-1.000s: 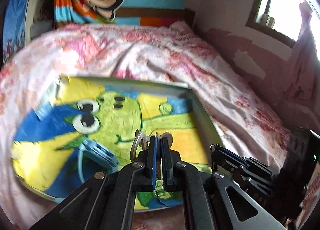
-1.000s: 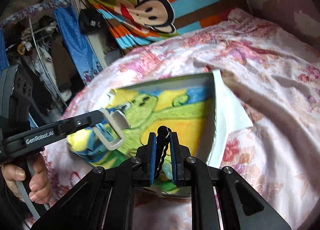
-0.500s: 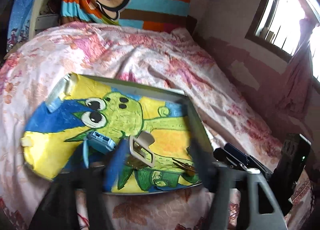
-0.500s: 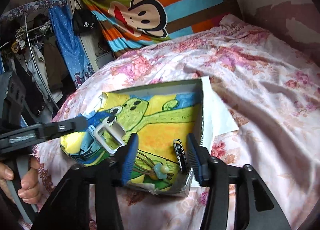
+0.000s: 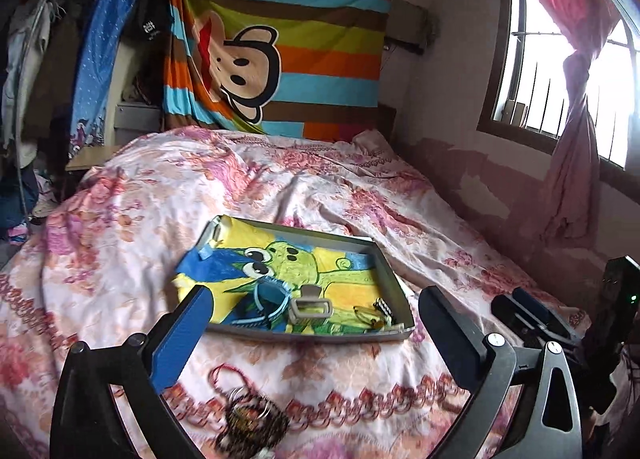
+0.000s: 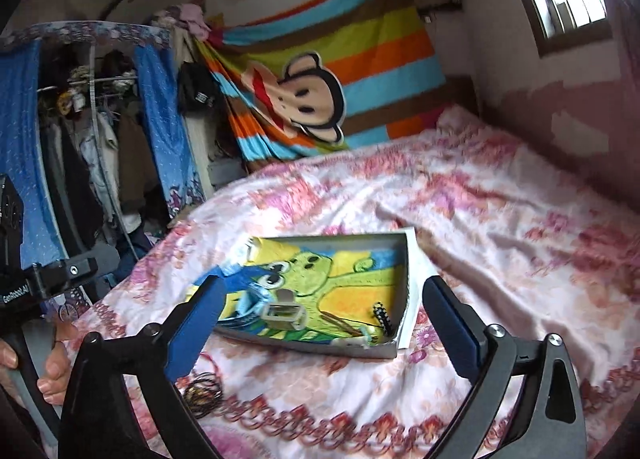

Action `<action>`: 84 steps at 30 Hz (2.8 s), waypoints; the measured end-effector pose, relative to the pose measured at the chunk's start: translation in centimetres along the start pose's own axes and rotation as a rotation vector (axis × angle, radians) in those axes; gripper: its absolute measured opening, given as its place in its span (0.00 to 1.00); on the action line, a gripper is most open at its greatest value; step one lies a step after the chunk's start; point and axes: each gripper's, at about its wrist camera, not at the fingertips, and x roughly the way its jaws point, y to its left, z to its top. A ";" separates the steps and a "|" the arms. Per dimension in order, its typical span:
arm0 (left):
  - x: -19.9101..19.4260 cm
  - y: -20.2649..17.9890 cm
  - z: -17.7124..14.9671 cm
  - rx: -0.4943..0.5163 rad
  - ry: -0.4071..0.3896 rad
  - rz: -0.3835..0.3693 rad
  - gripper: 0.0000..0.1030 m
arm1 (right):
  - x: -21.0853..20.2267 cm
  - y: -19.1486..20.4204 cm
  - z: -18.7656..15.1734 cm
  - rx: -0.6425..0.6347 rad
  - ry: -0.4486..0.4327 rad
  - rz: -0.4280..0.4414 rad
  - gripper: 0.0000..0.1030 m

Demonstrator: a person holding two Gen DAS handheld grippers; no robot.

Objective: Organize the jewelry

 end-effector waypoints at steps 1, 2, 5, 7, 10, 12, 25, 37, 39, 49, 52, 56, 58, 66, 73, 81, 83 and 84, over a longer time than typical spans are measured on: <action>-0.9 0.2 -0.4 0.002 -0.005 0.003 1.00 | -1.1 0.7 -0.3 -0.015 -0.011 0.000 0.99; -2.0 0.5 -1.0 0.005 -0.015 0.009 1.00 | -1.9 1.4 -0.6 -0.026 -0.015 0.001 0.99; -4.8 1.7 -2.6 0.008 -0.035 0.029 1.00 | -4.7 3.1 -2.2 -0.066 -0.028 -0.007 0.99; -6.5 2.5 -3.8 0.019 -0.050 0.046 1.00 | -6.3 4.0 -3.3 -0.084 -0.040 -0.025 0.99; -8.6 3.6 -5.6 0.035 -0.069 0.071 1.00 | -8.6 4.7 -5.0 -0.091 -0.039 -0.037 0.99; -9.5 4.2 -6.7 0.048 -0.065 0.088 1.00 | -9.5 4.9 -5.8 -0.093 -0.034 -0.036 0.99; -11.4 6.0 -13.9 0.124 0.012 0.167 1.00 | -10.2 6.2 -11.8 -0.120 0.135 -0.070 0.99; -8.7 7.3 -15.4 0.103 0.164 0.224 1.00 | -7.0 5.0 -14.3 -0.081 0.313 -0.119 0.99; -8.6 7.4 -15.5 0.104 0.172 0.227 1.00 | -6.7 5.1 -14.4 -0.079 0.324 -0.116 0.99; -8.2 7.1 -15.7 0.116 0.183 0.232 1.00 | -6.3 5.6 -14.4 -0.099 0.340 -0.109 0.99; -8.1 7.1 -15.7 0.116 0.186 0.231 1.00 | -6.2 5.7 -14.3 -0.104 0.339 -0.107 0.99; -7.8 7.3 -15.6 0.112 0.189 0.232 1.00 | -6.3 5.8 -14.1 -0.109 0.330 -0.104 0.99; -7.8 7.4 -15.7 0.109 0.189 0.229 1.00 | -6.2 5.8 -14.0 -0.108 0.325 -0.101 0.99; -7.1 7.8 -15.2 0.096 0.190 0.219 1.00 | -5.8 6.0 -13.6 -0.117 0.309 -0.090 0.99; -6.6 7.7 -15.1 0.100 0.200 0.214 1.00 | -4.9 6.7 -13.4 -0.146 0.309 -0.071 0.99; -5.7 7.5 -14.7 0.116 0.206 0.206 1.00 | -3.9 7.3 -13.4 -0.189 0.310 -0.075 0.99; -5.6 7.6 -14.6 0.113 0.207 0.203 1.00 | -3.7 7.3 -13.3 -0.187 0.311 -0.071 0.99; -5.6 7.7 -14.6 0.111 0.207 0.202 1.00 | -3.6 7.3 -13.2 -0.186 0.312 -0.069 0.99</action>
